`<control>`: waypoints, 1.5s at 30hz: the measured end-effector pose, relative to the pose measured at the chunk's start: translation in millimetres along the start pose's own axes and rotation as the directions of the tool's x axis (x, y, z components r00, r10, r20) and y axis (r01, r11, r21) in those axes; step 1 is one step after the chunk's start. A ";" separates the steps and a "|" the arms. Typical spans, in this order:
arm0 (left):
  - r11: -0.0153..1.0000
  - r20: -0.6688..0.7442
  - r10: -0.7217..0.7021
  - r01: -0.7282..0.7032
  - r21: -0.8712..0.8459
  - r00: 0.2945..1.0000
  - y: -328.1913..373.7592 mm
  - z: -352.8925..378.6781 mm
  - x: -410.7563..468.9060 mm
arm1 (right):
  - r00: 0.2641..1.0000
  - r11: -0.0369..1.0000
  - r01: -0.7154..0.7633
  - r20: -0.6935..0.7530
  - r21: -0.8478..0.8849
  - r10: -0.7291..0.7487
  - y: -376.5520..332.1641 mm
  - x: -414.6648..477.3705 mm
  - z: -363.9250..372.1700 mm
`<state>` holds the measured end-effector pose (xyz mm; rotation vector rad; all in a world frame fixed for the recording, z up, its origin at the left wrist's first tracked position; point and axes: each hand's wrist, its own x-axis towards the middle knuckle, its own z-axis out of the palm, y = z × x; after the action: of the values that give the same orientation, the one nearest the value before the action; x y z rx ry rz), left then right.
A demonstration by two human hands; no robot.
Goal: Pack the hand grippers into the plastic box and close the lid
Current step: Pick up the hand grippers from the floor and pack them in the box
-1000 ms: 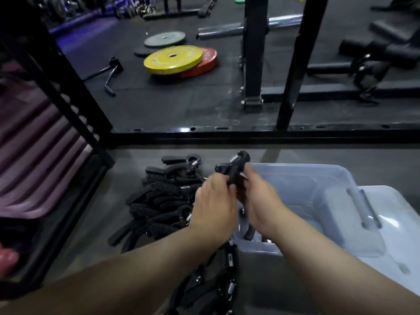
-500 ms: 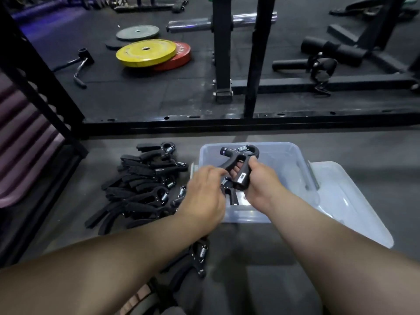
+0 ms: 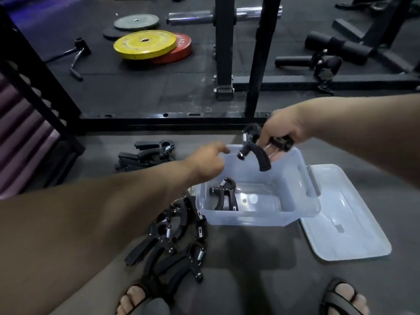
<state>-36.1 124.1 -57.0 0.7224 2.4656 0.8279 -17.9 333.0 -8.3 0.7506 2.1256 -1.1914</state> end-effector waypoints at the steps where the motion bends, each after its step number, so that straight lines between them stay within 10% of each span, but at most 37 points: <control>1: 0.994 -0.004 -0.065 0.065 0.088 0.998 -3.1 -1.0 1.7 | 0.999 0.996 -0.035 0.024 -0.082 0.037 1.5 5.4 -0.1; 8: 0.932 0.169 -0.121 0.054 0.358 0.978 -52.2 19.1 17.0 | 0.985 0.967 -0.149 0.053 -0.204 0.163 66.2 75.7 64.8; 19: 0.954 -0.119 0.072 -0.033 0.297 0.990 -95.0 79.8 30.3 | 0.980 0.981 -0.170 -0.094 0.088 0.178 131.8 134.8 67.5; 29: 0.968 -0.146 0.082 -0.043 0.249 0.986 -96.8 79.2 29.5 | 0.988 0.890 -0.148 -0.016 -0.431 0.156 131.8 148.4 78.9; 45: 0.968 -0.142 0.071 -0.034 0.249 0.987 -98.4 79.5 29.7 | 0.994 0.868 -0.028 0.079 -0.496 0.077 134.3 142.9 78.7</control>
<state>-48.3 107.7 -185.3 0.8422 2.7281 0.6198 -1.7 350.3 -218.2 0.4989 2.1774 -0.5892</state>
